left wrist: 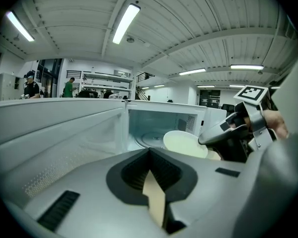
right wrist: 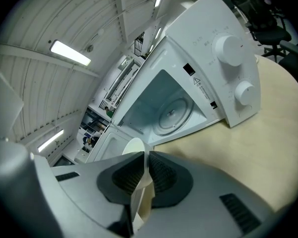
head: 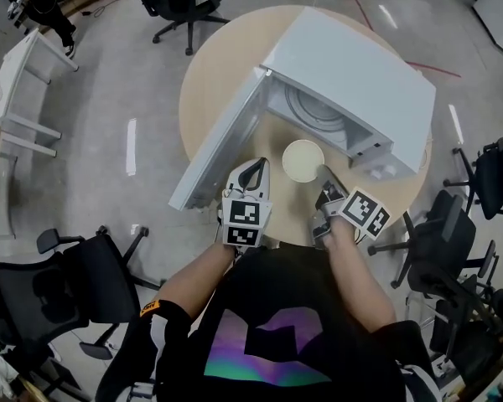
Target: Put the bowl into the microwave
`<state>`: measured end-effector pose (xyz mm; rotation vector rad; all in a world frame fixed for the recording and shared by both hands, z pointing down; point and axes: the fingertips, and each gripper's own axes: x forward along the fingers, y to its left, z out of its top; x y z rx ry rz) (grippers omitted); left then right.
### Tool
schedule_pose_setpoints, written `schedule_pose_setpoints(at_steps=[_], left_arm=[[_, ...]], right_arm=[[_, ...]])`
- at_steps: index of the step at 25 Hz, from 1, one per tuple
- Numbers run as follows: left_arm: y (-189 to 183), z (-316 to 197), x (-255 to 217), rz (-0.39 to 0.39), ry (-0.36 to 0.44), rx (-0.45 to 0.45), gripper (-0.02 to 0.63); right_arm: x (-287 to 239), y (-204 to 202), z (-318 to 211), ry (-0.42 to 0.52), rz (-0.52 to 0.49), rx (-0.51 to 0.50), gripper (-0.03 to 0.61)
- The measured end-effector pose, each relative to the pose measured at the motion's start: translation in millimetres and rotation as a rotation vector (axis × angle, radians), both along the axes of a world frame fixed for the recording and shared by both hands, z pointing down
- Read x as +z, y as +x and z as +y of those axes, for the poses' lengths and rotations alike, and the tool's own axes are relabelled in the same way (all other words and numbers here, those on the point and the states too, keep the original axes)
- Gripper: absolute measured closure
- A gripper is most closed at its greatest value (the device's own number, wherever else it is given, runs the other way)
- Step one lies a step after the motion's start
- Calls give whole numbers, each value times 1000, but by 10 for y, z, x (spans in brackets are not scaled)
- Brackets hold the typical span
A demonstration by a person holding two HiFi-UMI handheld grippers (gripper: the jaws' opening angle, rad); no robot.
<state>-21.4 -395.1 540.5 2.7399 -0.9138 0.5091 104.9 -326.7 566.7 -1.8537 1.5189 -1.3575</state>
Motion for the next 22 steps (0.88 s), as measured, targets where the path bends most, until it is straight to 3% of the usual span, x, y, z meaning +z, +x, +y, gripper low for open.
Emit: schedule_pose_setpoints(at_steps=[22], left_arm=[[789,-584,178,-34,-22,46,568]], right_arm=[[241,716,-610,10,-66,187,535]])
